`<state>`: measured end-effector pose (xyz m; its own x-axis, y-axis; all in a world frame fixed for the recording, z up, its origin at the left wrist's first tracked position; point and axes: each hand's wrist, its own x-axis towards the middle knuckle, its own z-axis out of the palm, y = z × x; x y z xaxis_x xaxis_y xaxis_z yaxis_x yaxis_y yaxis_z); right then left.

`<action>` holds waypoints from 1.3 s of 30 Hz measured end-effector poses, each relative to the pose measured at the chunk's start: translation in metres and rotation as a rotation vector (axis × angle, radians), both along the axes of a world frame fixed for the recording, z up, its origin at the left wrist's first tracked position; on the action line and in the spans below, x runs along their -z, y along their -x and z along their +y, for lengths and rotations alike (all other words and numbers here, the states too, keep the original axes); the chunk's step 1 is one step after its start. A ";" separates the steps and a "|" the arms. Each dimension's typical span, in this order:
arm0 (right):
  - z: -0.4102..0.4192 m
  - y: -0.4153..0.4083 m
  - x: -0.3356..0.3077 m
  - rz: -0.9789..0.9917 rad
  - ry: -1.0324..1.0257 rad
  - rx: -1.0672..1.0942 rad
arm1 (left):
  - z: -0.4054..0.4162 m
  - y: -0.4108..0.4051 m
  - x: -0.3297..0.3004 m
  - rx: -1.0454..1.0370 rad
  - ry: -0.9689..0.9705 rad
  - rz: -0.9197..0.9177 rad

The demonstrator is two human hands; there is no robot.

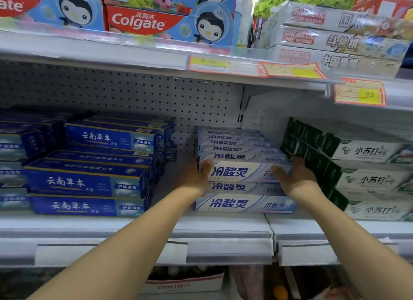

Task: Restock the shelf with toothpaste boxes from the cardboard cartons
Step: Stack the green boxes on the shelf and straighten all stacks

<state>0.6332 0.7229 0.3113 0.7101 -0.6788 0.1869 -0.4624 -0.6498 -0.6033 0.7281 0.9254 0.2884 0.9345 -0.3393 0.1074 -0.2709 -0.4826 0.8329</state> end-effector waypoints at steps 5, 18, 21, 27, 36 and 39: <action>-0.001 -0.006 0.001 -0.025 0.026 0.052 | -0.003 -0.003 0.000 -0.009 -0.063 -0.058; 0.002 0.008 0.006 -0.039 0.013 0.068 | 0.005 0.011 -0.006 -0.009 0.095 0.099; 0.003 0.018 0.011 0.047 -0.013 -0.003 | 0.011 0.003 0.012 0.002 0.063 0.138; 0.014 0.027 0.024 0.144 -0.025 -0.068 | 0.016 0.007 0.031 0.073 -0.032 0.177; 0.012 0.016 0.029 0.069 -0.089 -0.066 | 0.011 0.006 0.027 0.029 -0.096 0.071; 0.012 0.014 0.026 0.084 -0.115 -0.072 | 0.010 0.007 0.028 0.040 -0.119 0.071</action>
<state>0.6188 0.7353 0.2849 0.7676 -0.6391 0.0487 -0.4689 -0.6117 -0.6371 0.7209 0.9359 0.2607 0.9237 -0.3832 -0.0018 -0.2344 -0.5686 0.7885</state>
